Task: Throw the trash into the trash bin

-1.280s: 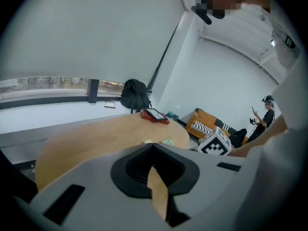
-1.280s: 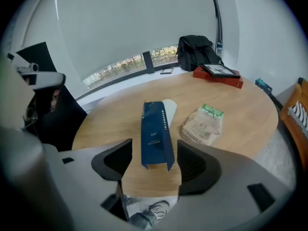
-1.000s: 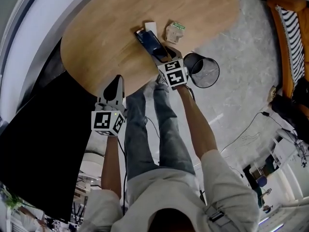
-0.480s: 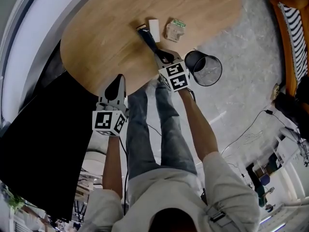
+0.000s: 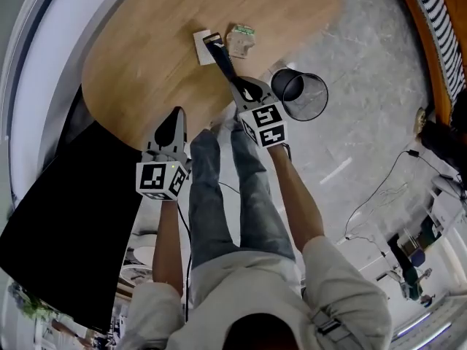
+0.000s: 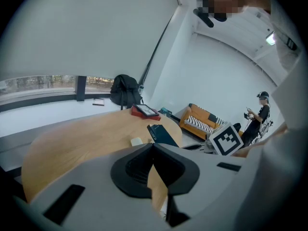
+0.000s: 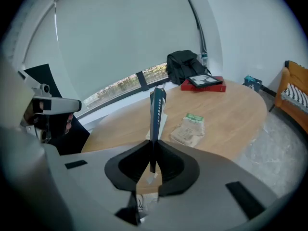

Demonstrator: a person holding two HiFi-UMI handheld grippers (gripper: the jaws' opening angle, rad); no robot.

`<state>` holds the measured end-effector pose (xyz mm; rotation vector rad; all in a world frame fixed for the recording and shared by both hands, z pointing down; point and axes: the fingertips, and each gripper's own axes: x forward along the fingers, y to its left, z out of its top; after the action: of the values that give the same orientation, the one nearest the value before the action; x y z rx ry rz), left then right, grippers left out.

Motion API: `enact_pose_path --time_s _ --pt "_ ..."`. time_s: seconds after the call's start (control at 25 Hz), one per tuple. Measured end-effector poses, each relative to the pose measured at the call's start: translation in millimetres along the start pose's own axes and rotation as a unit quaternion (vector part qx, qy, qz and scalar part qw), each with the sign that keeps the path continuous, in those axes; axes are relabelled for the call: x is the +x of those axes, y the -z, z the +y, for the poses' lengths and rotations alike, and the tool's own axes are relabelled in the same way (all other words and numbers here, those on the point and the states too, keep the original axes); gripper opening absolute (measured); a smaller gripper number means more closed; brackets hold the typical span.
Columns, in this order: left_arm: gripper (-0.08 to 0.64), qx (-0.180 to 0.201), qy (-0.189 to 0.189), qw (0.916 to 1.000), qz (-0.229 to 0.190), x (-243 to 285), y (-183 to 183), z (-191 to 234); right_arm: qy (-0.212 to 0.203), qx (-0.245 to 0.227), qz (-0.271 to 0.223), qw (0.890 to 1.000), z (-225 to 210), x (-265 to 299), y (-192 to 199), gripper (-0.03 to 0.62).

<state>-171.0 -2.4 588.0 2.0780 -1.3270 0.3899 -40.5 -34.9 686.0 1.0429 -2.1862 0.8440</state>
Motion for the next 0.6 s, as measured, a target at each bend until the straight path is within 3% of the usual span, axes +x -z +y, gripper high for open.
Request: enact_pose_path --time_s 0.16,0.28,0.6 --pt "0.017 0.021 0.026 0.9994 0.008 28.5 -8.1 -26.8 0.038 0.028 -0.012 0.999 -43.0 -34.0 7.6 0.058" --pt "0.018 0.045 0.06 0.997 0.018 50.3 -7.4 -59.3 0.077 0.059 -0.016 0.995 -78.2 -67.9 34.8 0.058" --pt "0.018 0.099 0.147 0.9826 0.056 98.9 2.7 -158.6 0.179 0.164 -0.004 0.97 -157.1 -153.3 132.2 0.058"
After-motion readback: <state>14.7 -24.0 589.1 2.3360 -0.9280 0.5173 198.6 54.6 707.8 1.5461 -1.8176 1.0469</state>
